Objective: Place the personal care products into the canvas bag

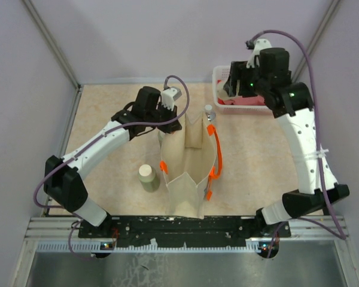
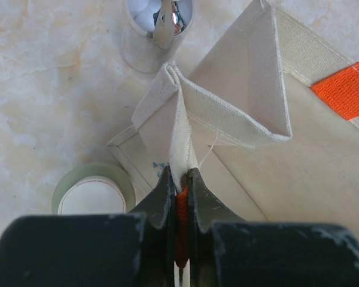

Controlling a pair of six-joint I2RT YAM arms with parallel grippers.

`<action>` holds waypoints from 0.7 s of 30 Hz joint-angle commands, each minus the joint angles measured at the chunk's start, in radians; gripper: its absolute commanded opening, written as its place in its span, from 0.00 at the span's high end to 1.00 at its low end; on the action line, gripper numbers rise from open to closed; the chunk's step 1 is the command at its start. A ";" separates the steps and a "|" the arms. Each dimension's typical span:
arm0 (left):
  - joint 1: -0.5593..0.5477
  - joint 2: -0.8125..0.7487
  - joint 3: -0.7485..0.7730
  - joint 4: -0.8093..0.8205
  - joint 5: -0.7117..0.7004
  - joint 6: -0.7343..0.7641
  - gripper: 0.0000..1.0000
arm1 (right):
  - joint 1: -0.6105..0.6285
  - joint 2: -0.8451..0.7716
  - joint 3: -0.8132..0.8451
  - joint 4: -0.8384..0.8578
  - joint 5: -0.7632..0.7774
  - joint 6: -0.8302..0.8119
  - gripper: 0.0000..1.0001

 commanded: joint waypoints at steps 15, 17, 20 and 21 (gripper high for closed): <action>-0.014 0.007 0.025 -0.049 -0.051 -0.015 1.00 | 0.090 -0.165 -0.048 0.042 -0.472 0.026 1.00; -0.014 0.001 0.036 -0.069 -0.073 -0.021 1.00 | 0.126 -0.166 -0.062 0.029 -0.461 0.021 1.00; -0.014 -0.010 0.045 -0.085 -0.098 -0.028 1.00 | 0.175 -0.159 -0.069 0.006 -0.435 0.019 1.00; -0.013 -0.013 0.047 -0.088 -0.104 -0.032 1.00 | 0.195 -0.155 -0.069 -0.005 -0.420 0.018 1.00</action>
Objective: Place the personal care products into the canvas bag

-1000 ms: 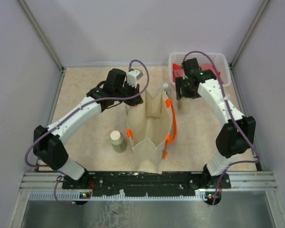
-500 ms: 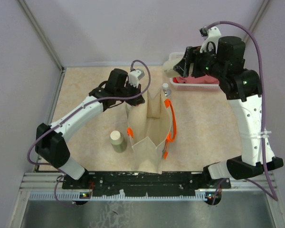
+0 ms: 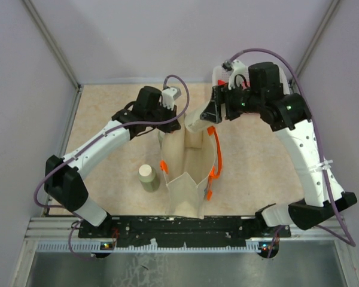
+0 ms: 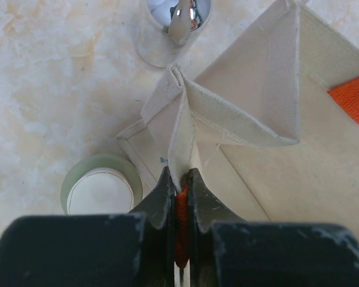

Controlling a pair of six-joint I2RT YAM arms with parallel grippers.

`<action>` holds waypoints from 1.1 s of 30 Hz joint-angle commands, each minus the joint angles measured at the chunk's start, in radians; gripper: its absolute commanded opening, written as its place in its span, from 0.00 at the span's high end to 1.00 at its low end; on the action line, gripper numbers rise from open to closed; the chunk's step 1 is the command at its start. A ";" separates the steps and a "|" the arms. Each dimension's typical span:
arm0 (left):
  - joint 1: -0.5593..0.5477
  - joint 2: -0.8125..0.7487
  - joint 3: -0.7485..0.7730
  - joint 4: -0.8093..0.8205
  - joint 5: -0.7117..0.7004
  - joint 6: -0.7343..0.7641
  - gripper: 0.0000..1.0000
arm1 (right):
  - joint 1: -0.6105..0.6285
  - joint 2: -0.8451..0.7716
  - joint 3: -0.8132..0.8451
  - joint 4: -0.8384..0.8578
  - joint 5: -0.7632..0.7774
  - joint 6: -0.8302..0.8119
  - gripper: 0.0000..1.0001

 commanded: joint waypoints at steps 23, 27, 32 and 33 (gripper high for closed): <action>-0.010 -0.090 0.006 -0.084 -0.023 -0.063 1.00 | 0.337 0.071 -0.300 0.229 0.552 0.089 1.00; -0.009 -0.119 -0.013 -0.084 -0.023 -0.071 1.00 | 0.338 0.107 -0.323 0.275 0.605 0.102 1.00; -0.009 -0.142 -0.045 -0.078 -0.011 -0.083 1.00 | 0.337 0.181 -0.316 0.307 0.636 0.119 1.00; -0.009 -0.147 -0.053 -0.074 -0.009 -0.085 1.00 | 0.337 0.196 -0.309 0.311 0.645 0.122 1.00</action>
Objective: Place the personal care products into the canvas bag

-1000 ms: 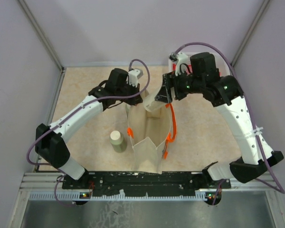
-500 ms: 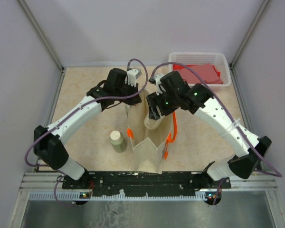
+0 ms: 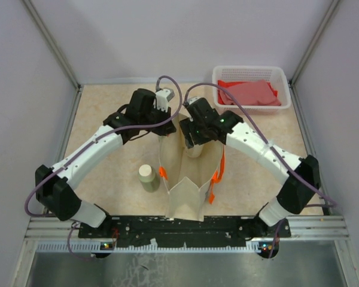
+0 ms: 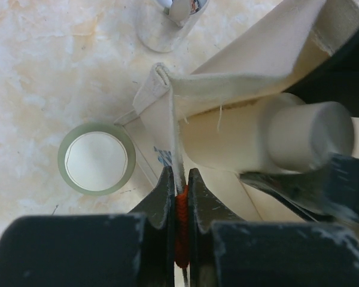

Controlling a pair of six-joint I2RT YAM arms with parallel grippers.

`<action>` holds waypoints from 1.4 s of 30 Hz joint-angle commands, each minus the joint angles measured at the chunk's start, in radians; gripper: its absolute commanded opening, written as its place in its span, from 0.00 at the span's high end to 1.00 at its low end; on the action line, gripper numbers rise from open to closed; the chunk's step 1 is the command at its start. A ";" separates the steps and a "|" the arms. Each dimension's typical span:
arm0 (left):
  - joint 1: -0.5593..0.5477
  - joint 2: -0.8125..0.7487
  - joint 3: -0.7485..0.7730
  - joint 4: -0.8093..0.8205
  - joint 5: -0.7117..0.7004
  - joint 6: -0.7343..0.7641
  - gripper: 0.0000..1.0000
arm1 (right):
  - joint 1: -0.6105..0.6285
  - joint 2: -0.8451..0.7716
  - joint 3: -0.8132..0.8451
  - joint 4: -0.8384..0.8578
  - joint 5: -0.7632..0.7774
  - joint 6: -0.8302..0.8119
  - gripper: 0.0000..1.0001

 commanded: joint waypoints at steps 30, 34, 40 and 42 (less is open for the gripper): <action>-0.005 0.031 0.007 0.073 0.010 -0.002 1.00 | -0.135 0.257 0.106 0.220 0.153 -0.126 1.00; -0.006 0.046 0.021 0.072 0.017 -0.001 1.00 | -0.135 0.265 0.114 0.197 0.141 -0.126 0.62; -0.006 0.064 0.041 0.067 0.018 0.002 1.00 | -0.134 0.227 0.136 0.159 0.109 -0.122 0.24; -0.006 0.070 0.044 0.065 0.019 0.002 1.00 | -0.135 0.214 0.144 0.141 0.095 -0.120 0.15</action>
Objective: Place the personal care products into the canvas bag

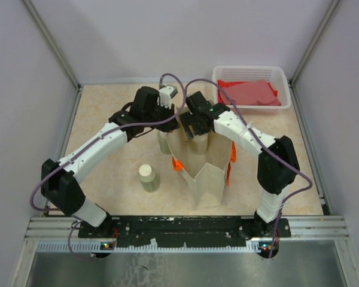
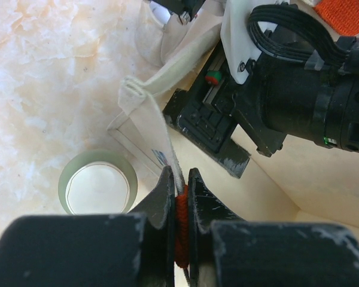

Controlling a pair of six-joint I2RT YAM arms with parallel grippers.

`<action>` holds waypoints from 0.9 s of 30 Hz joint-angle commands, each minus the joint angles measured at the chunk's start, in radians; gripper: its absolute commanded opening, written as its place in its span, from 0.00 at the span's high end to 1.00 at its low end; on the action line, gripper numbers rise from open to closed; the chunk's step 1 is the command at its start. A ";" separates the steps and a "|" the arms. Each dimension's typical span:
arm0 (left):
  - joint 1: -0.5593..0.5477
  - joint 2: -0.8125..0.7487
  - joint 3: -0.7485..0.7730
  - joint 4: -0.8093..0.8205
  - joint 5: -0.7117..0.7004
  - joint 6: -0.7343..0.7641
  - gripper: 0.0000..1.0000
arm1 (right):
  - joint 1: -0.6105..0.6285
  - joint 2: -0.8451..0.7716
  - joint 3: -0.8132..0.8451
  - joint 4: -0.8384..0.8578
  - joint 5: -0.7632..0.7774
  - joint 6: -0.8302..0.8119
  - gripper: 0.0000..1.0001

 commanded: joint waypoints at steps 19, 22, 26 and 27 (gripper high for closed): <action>-0.003 0.030 0.019 -0.019 0.017 0.004 1.00 | -0.016 -0.292 0.257 -0.249 0.057 -0.017 0.05; -0.003 0.028 0.009 -0.009 0.018 0.003 1.00 | -0.032 -0.333 0.280 -0.238 0.025 -0.010 0.04; -0.003 0.026 0.004 -0.002 0.026 0.002 1.00 | -0.102 -0.313 0.304 -0.193 -0.045 0.001 0.04; -0.003 0.024 0.003 -0.002 0.025 0.003 1.00 | -0.116 -0.292 0.319 -0.188 -0.047 -0.004 0.04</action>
